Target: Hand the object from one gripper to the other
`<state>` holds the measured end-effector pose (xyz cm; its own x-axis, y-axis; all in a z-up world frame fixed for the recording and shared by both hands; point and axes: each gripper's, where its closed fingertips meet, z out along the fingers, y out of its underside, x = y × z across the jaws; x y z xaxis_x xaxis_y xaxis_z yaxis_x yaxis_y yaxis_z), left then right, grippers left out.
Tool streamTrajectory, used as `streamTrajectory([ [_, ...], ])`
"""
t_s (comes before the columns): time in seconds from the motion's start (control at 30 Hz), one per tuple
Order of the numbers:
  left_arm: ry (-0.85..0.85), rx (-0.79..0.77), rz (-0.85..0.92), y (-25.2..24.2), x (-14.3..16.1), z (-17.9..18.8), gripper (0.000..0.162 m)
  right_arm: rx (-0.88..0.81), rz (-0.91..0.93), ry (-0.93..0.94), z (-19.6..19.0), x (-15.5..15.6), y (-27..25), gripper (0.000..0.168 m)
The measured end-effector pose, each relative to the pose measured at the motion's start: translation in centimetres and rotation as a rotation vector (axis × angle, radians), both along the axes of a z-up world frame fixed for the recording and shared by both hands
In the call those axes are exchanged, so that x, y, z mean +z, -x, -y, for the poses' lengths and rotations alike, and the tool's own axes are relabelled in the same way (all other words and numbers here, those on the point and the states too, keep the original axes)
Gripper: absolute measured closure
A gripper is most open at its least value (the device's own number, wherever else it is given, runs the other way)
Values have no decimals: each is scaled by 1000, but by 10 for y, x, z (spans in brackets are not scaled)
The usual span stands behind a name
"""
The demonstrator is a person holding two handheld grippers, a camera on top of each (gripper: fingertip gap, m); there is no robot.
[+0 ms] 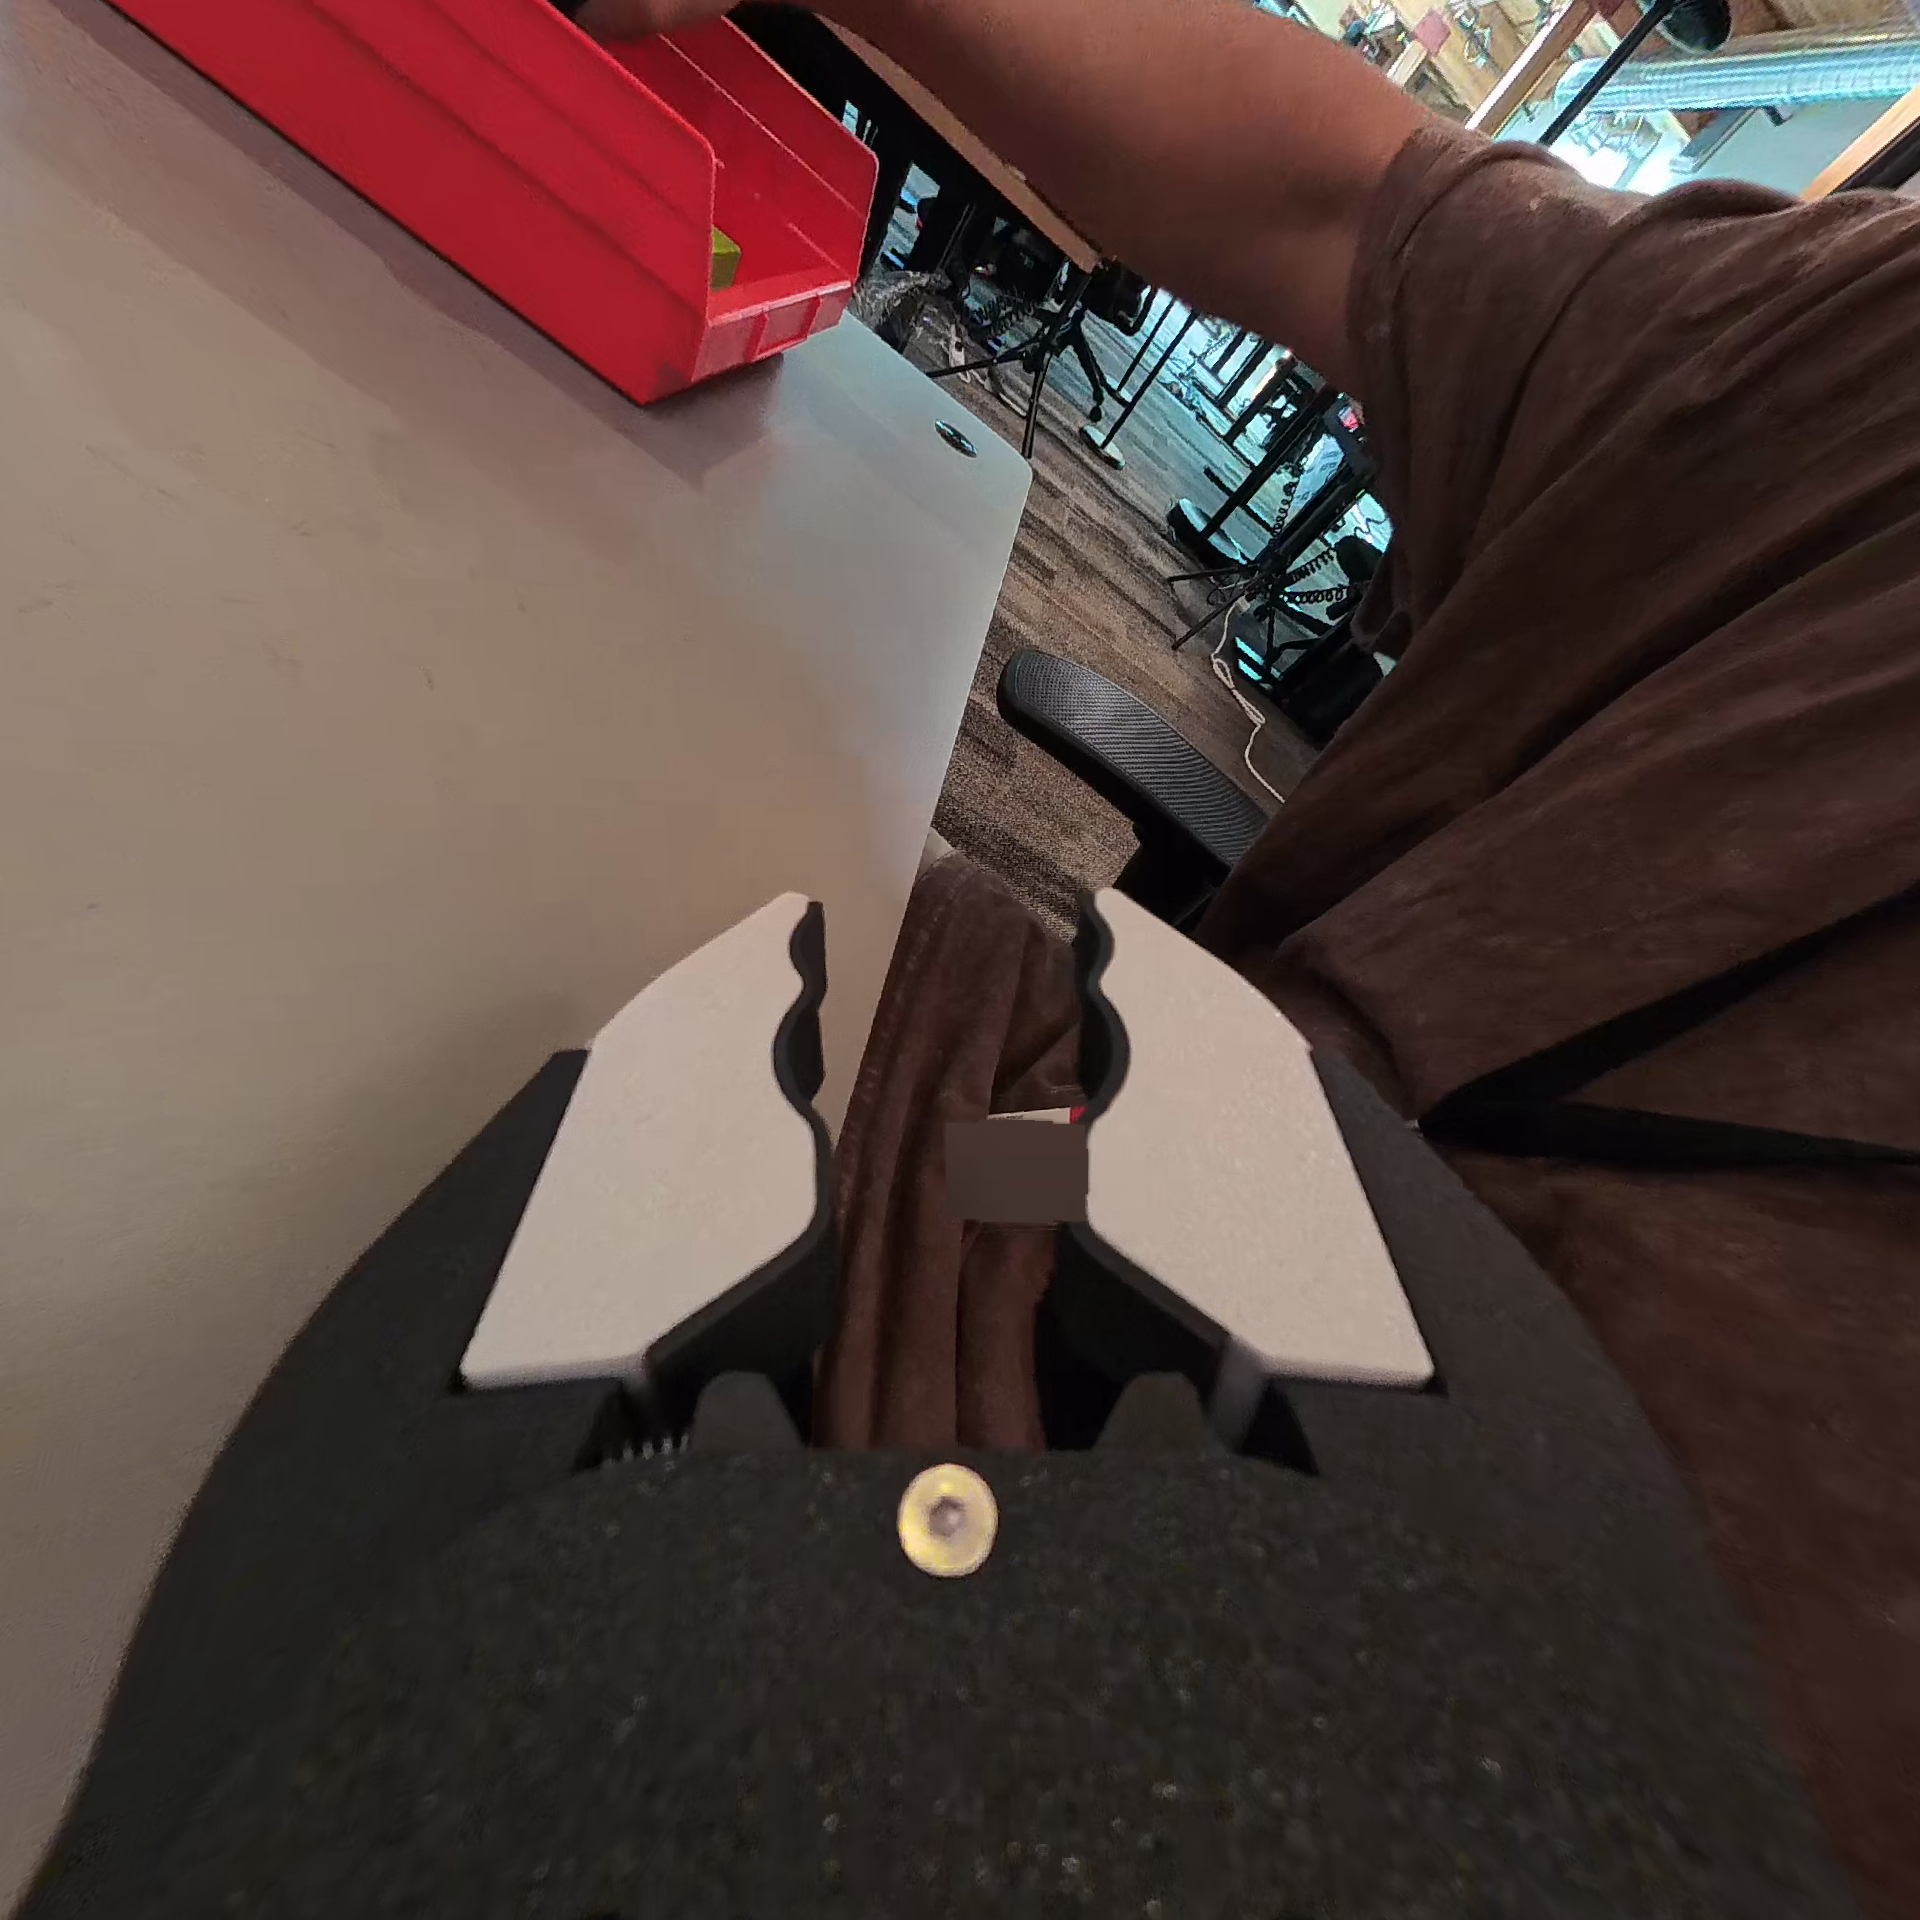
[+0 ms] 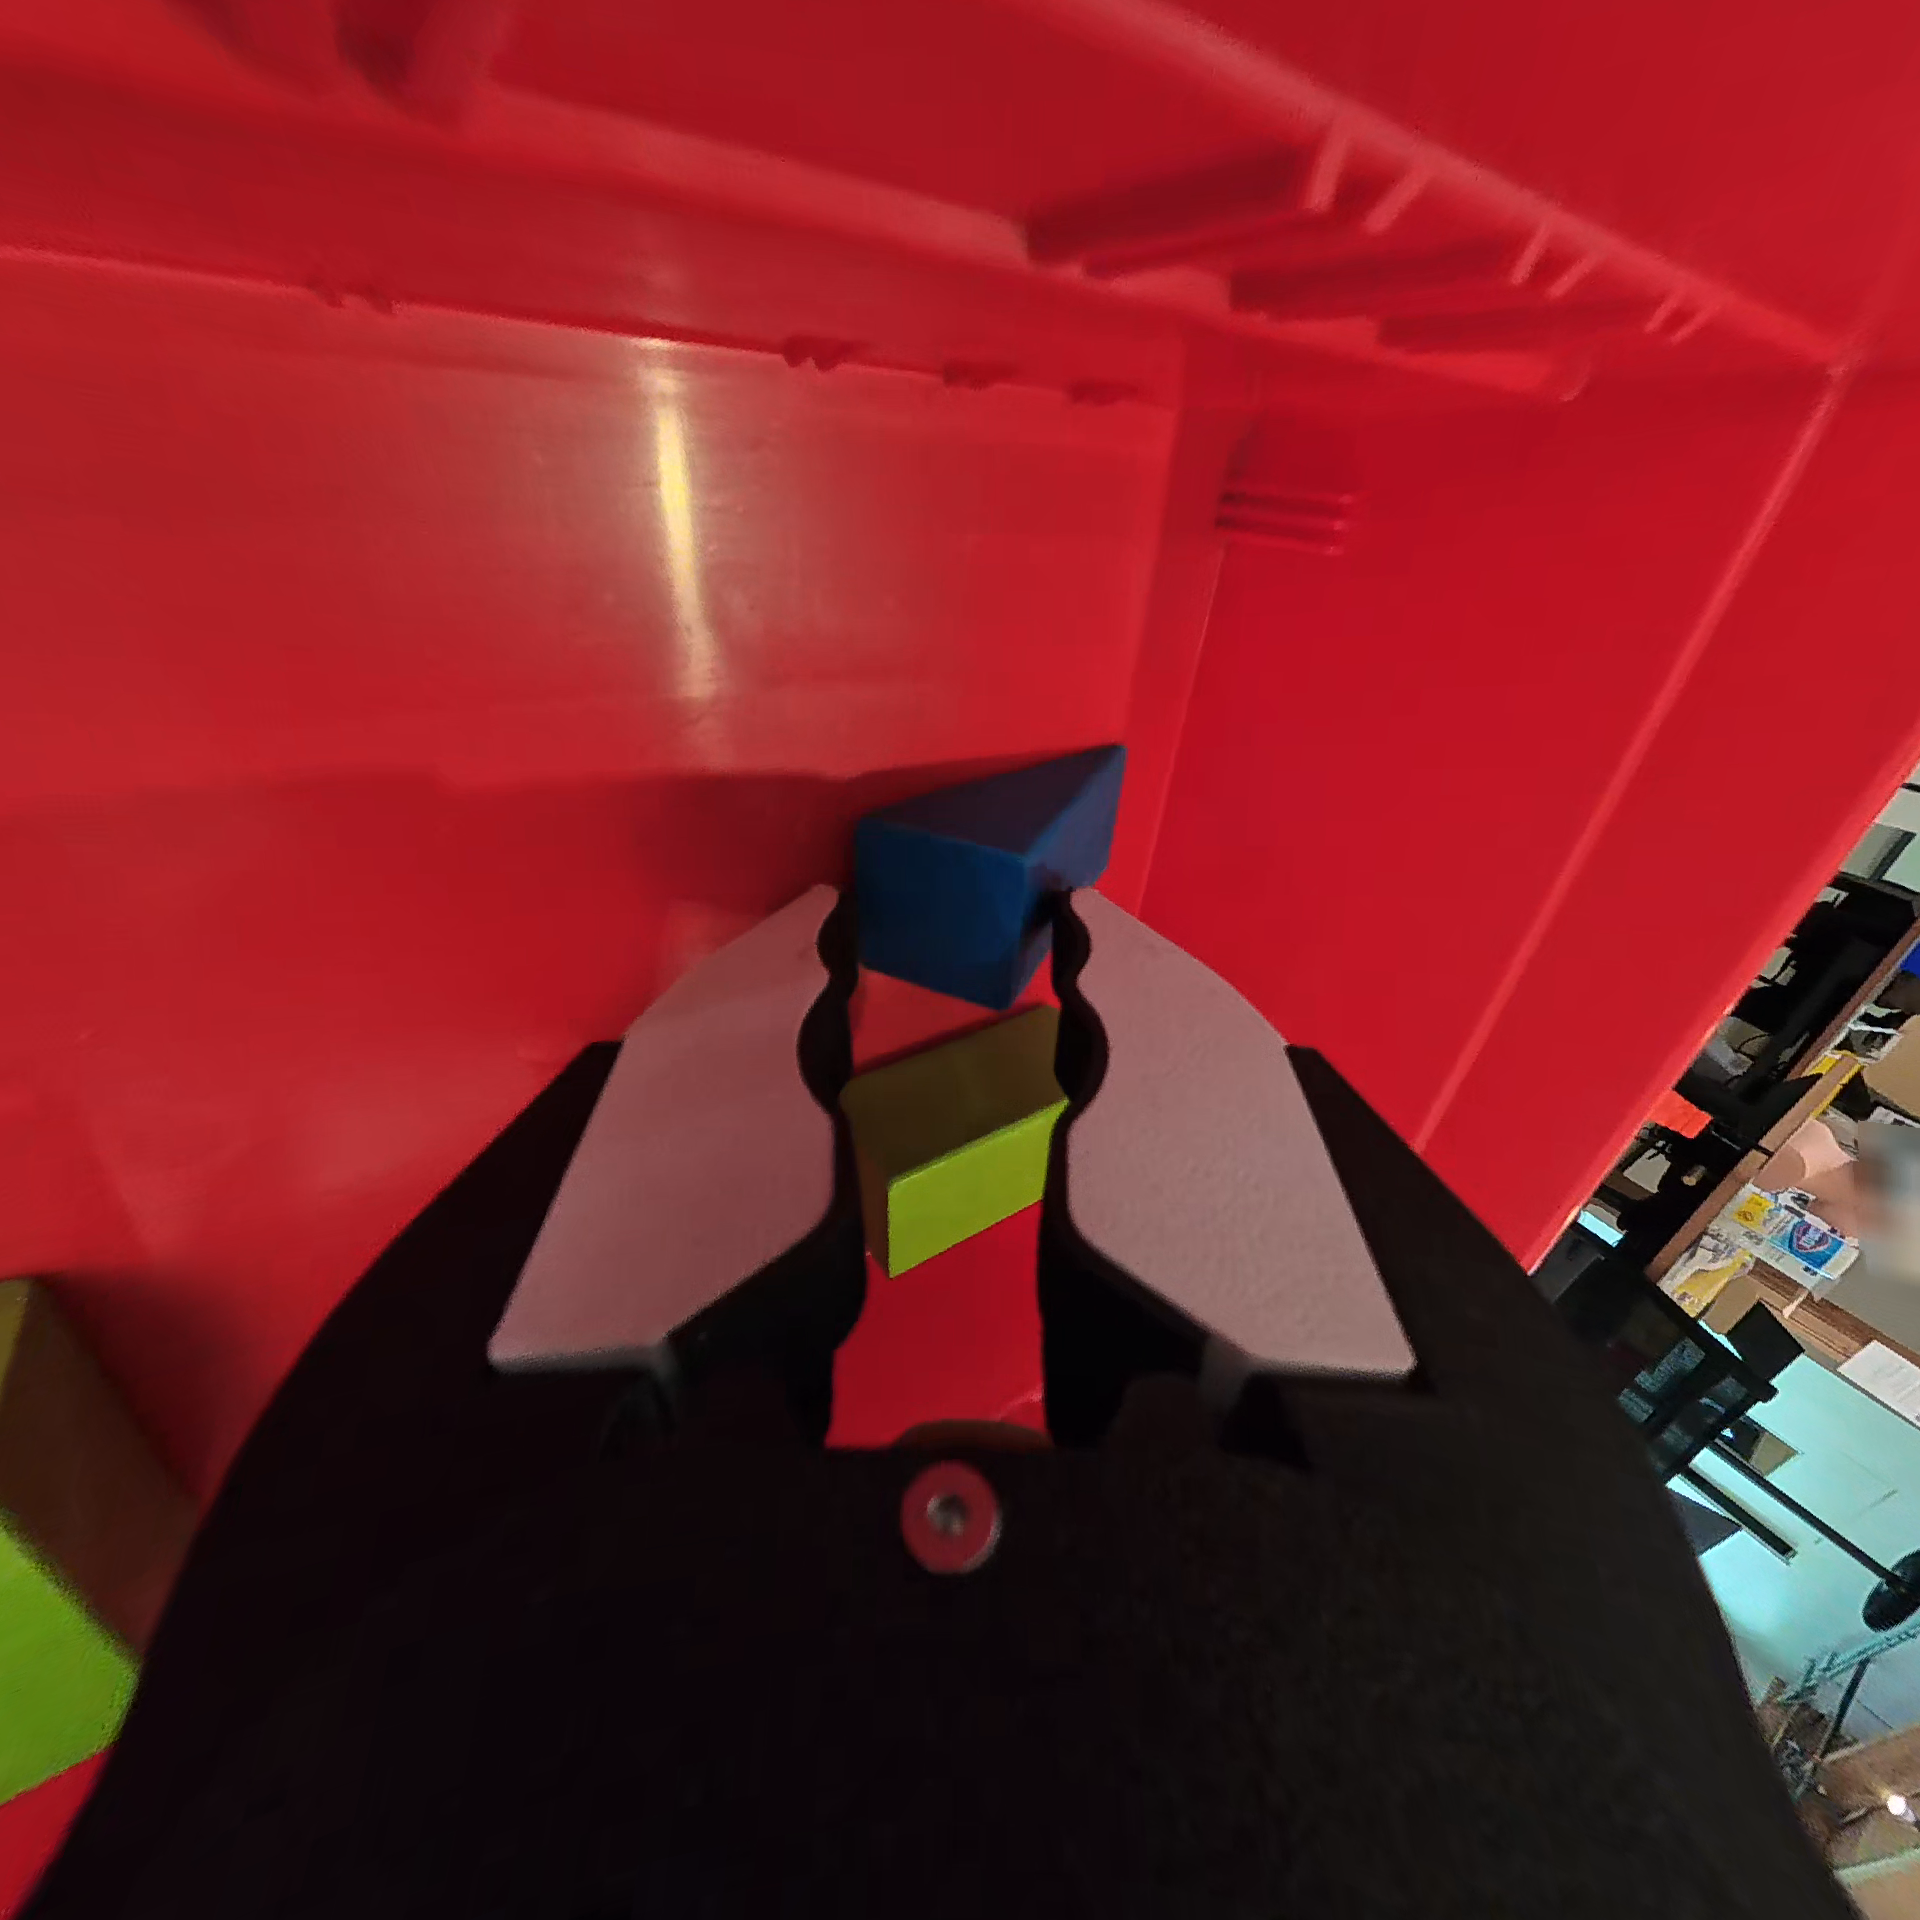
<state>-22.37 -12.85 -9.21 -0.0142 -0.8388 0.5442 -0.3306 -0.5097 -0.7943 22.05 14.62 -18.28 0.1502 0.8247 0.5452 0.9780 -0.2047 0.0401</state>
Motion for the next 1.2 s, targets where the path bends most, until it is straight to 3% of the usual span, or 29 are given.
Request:
streamTrajectory([
  [0.53, 2, -5, -14, 0, -2, 2, 114, -18, 2, 87, 5, -2, 0, 133],
  [0.67, -9, 7, -19, 0, -3, 0, 114, -35, -29, 43, 4, 12, -1, 125],
  [0.73, -15, 18, -21, 1, -3, -2, 114, -71, -163, -52, 2, 43, 9, 119],
  [0.83, -66, 54, -50, 4, -6, -9, 114, -206, -519, -180, 18, 109, 40, 116],
  [0.97, -131, 126, -63, 5, -5, -20, 115, -427, -991, -262, 83, 168, 95, 111],
  [1.1, -138, 199, -81, 10, -3, -30, 116, -441, -1351, -287, 157, 175, 167, 113],
  [1.2, -208, 269, -121, 19, -5, -42, 121, -428, -1365, -307, 193, 136, 212, 109],
])
